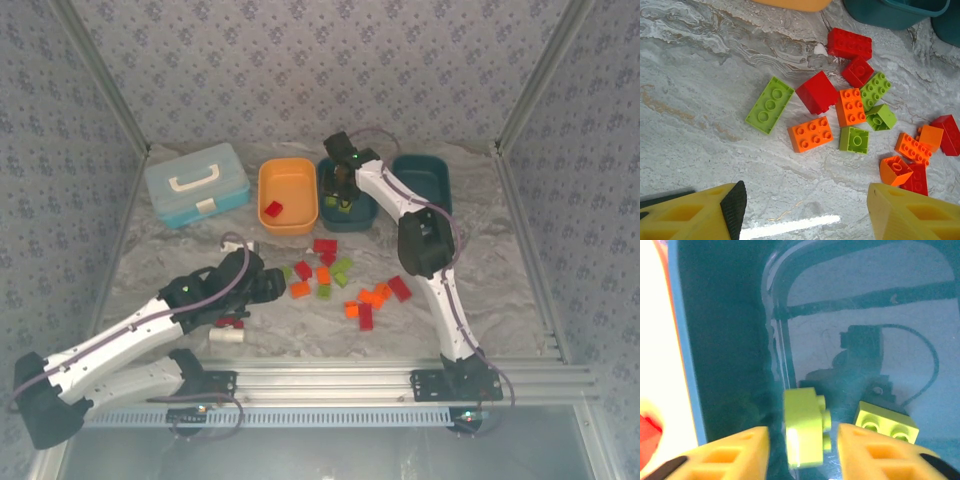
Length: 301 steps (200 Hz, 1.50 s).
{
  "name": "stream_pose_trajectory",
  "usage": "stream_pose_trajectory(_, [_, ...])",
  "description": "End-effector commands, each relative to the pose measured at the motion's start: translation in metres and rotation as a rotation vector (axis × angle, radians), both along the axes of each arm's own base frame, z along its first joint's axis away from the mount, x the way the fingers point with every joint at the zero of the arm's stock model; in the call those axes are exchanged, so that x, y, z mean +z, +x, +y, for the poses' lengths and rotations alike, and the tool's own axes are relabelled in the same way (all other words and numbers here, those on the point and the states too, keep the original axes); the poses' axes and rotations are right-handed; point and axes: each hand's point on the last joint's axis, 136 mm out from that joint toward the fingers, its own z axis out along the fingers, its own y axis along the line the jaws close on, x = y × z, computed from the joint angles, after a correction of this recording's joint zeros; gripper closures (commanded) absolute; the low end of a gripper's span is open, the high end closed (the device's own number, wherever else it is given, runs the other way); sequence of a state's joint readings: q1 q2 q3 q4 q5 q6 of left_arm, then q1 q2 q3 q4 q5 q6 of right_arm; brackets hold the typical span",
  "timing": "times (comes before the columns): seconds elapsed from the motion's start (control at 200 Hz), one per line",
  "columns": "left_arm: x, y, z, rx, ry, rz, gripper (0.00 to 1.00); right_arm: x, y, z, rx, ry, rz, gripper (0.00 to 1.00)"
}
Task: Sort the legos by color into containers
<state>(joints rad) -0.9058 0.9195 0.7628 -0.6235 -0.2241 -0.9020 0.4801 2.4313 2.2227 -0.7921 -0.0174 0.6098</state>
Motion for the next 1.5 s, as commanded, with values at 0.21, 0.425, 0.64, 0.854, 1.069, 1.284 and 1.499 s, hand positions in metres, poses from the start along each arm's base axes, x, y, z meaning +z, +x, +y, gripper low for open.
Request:
stream_pose_trajectory(0.21, [0.016, -0.014, -0.057, -0.149, -0.022, -0.004, 0.31, 0.124, -0.02, -0.015, 0.039, 0.004, -0.175, 0.34])
stream_pose_trajectory(0.425, [-0.016, -0.04, -0.133, -0.222, -0.01, 0.134, 0.24, 0.199, -0.128, -0.063, 0.036, 0.02, -0.279, 0.3])
stream_pose_trajectory(0.64, [-0.044, -0.054, -0.2, -0.249, 0.015, 0.295, 0.23, 0.222, -0.245, -0.124, 0.012, 0.076, -0.359, 0.26])
stream_pose_trajectory(0.854, [-0.088, -0.064, -0.211, -0.189, 0.188, 0.44, 0.22, 0.233, -0.292, -0.161, -0.026, 0.085, -0.396, 0.27])
stream_pose_trajectory(1.069, [-0.119, -0.071, -0.213, -0.162, 0.288, 0.5, 0.23, 0.249, -0.307, -0.17, -0.039, 0.128, -0.445, 0.27])
stream_pose_trajectory(1.284, [-0.134, -0.069, -0.224, -0.188, 0.296, 0.503, 0.35, 0.26, -0.314, -0.173, -0.053, 0.169, -0.468, 0.28])
stream_pose_trajectory(1.499, [-0.132, -0.065, -0.221, -0.188, 0.324, 0.461, 0.62, 0.261, -0.316, -0.174, -0.051, 0.171, -0.469, 0.28])
